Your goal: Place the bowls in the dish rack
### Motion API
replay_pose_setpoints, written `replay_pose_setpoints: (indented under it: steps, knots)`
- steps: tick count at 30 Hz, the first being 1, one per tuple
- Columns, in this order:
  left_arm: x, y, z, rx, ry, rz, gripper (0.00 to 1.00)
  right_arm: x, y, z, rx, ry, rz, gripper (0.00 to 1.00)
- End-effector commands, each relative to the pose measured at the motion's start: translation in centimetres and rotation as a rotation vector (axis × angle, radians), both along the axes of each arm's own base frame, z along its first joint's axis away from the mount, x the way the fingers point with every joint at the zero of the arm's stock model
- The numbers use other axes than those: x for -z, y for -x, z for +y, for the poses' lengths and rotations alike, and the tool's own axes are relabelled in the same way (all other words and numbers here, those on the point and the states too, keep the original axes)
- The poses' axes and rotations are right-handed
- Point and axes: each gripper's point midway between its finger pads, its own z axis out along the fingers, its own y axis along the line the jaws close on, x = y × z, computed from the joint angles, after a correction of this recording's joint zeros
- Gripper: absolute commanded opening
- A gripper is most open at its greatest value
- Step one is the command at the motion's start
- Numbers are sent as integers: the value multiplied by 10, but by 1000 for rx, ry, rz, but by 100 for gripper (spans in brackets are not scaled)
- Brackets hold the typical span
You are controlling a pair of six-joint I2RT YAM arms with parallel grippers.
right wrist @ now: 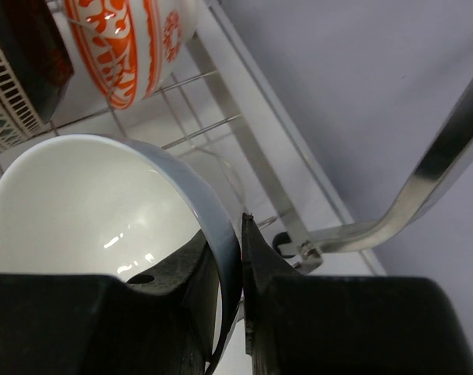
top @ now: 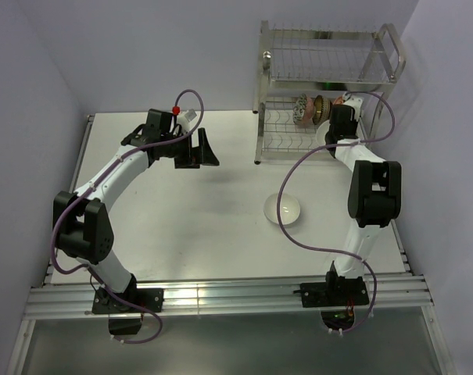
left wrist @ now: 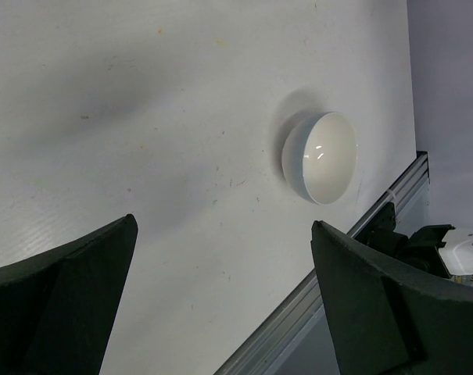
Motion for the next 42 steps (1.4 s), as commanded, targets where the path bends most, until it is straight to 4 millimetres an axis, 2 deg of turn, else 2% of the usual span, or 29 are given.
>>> replay_pose_setpoints:
  steps: [1, 12, 22, 33, 42]
  knots:
    - [-12, -5, -2, 2, 27, -35, 99, -42, -14, -18, 49, 119, -134, 0]
    - [-6, -5, -2, 6, 20, -25, 100, -47, -14, -33, 72, 282, -111, 0]
    - [-3, -7, -1, 0, 21, -19, 99, -54, -17, -34, 56, 470, -93, 0]
    - [2, -7, 0, 0, 16, -17, 100, -51, -20, -40, 81, 605, -39, 0]
    - [6, -6, 2, 0, 19, -10, 100, -58, -18, -42, 89, 687, -33, 0]
